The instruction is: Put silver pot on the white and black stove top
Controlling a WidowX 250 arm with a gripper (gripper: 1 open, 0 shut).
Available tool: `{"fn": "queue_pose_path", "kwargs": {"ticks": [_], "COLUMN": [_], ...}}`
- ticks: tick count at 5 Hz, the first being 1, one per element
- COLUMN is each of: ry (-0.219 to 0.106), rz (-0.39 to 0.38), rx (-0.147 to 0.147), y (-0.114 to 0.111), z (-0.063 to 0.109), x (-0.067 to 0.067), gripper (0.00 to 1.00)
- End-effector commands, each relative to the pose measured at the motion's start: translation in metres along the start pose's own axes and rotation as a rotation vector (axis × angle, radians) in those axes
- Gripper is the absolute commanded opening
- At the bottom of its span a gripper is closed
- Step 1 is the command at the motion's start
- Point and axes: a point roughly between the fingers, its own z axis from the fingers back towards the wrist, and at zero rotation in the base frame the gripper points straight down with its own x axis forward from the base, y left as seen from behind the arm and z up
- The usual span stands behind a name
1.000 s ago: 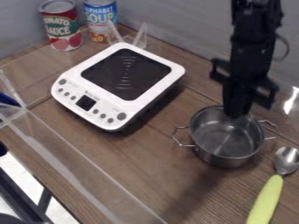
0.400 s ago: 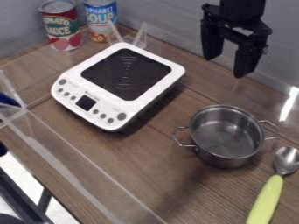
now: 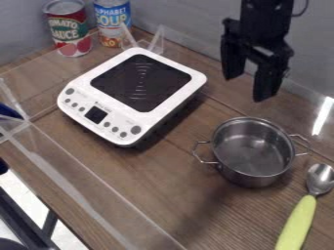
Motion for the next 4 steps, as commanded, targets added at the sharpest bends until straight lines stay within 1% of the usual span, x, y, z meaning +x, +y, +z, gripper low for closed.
{"fn": "queue_pose_path", "kwargs": {"ticks": [1,3,4], "ry": [-0.04,-0.016,-0.011], "rz": [-0.082,-0.183,-0.198], "rx": [0.013,-0.002,-0.009], "y": [-0.006,-0.009,-0.011], "z": [0.003,-0.026,-0.041], "x": [0.0,-0.008,-0.009], "gripper": [1.0,1.0,1.0]}}
